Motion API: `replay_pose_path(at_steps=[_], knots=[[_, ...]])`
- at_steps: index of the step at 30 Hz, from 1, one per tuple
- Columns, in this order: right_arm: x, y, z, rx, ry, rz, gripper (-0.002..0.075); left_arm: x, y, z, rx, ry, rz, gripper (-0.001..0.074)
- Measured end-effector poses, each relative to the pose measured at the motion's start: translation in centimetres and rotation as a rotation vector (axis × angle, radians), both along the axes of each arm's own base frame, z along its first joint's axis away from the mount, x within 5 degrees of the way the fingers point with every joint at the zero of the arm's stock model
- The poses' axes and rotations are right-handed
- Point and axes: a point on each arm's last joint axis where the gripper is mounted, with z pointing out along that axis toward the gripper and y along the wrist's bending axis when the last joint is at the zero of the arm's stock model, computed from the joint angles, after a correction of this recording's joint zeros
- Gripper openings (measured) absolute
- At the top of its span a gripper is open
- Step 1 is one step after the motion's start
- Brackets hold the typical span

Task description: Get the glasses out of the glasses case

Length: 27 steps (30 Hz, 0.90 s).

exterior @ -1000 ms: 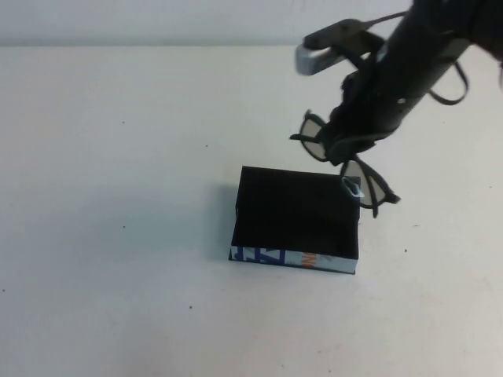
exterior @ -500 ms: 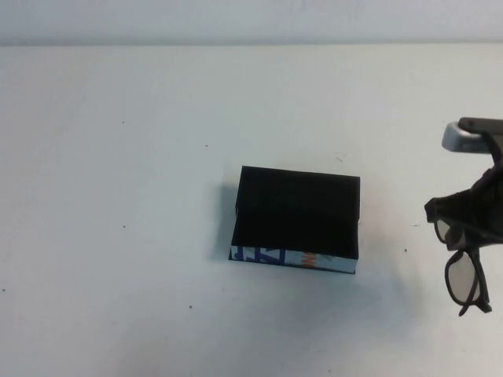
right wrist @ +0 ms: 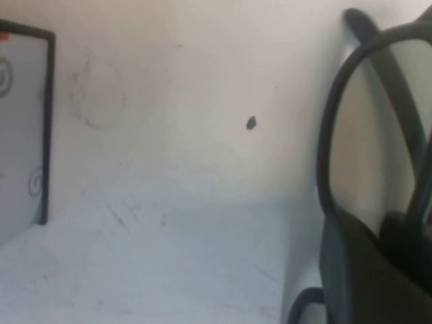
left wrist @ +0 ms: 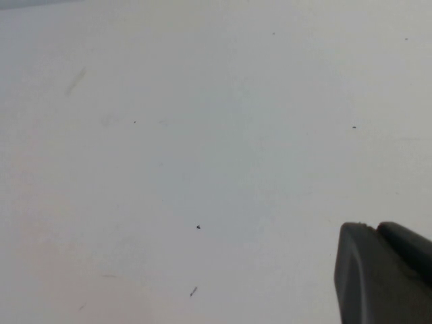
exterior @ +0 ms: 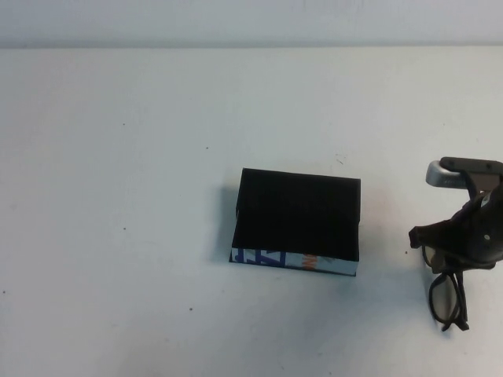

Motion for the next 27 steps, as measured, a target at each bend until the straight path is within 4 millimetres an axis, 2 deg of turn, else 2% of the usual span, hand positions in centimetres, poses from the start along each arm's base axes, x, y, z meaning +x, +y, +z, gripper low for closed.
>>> replay_pose_path(at_steps=[4, 6, 8, 11, 13, 17, 21, 24, 27], knots=[[0.1, 0.0, -0.1, 0.004, -0.006, -0.001, 0.007, 0.0, 0.0, 0.0, 0.0, 0.0, 0.0, -0.0004], [0.2, 0.1, 0.1, 0.004, -0.012, 0.002, 0.0118, 0.0, 0.0, 0.0, 0.0, 0.0, 0.0, -0.0005], [0.0, 0.0, 0.8, 0.006, -0.031, 0.014, 0.0202, 0.0, 0.0, 0.0, 0.0, 0.0, 0.0, -0.0004], [-0.8, -0.1, 3.8, 0.022, -0.12, 0.022, 0.0316, 0.0, 0.0, 0.0, 0.0, 0.0, 0.0, -0.0004], [-1.7, -0.3, 6.4, 0.039, -0.205, 0.025, 0.0347, 0.0, 0.0, 0.0, 0.0, 0.0, 0.0, -0.0005], [-5.2, -1.1, 13.0, 0.079, -0.436, 0.027, 0.0365, 0.0, 0.0, 0.0, 0.0, 0.0, 0.0, -0.0004], [-10.4, -2.3, 17.6, 0.115, -0.666, 0.021, 0.0369, 0.0, 0.0, 0.0, 0.0, 0.0, 0.0, -0.0004], [-14.2, -3.1, 17.7, 0.129, -0.744, 0.019, 0.037, 0.0, 0.0, 0.0, 0.0, 0.0, 0.0, -0.0004], [-17.6, -3.9, 16.5, 0.121, -0.798, 0.022, 0.037, 0.0, 0.0, 0.0, 0.0, 0.0, 0.0, -0.0004]])
